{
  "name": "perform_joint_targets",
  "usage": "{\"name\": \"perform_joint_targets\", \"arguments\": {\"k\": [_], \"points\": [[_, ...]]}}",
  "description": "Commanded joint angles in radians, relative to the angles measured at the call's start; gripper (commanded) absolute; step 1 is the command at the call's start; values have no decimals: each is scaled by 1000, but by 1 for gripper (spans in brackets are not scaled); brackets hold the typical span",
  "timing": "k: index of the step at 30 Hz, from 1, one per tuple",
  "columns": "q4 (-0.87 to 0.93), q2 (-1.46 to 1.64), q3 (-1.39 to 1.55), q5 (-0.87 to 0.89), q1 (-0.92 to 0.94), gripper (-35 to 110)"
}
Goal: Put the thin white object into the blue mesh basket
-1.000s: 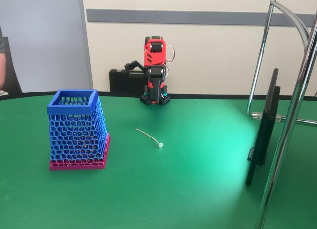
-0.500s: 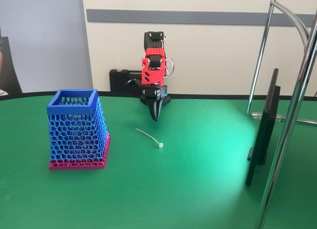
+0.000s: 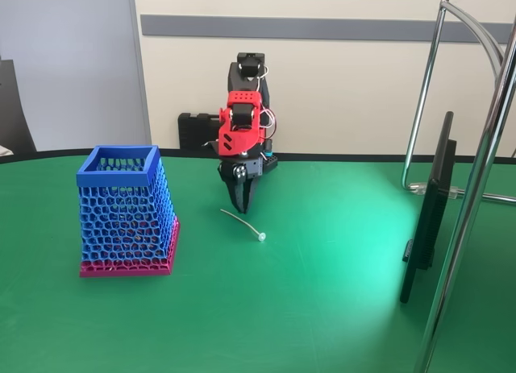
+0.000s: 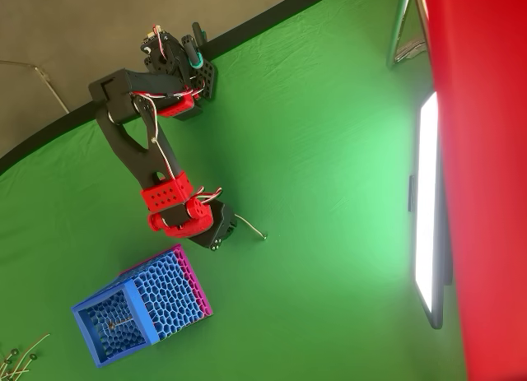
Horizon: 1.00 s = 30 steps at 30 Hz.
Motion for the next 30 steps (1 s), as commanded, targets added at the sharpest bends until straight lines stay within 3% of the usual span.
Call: {"name": "perform_joint_targets", "arguments": {"k": [1,13,30], "points": [[5,-15,-64,25,-29,13],[5,-91,-147,133,-98,15],[5,-204,-225,146,-110,14]]}}
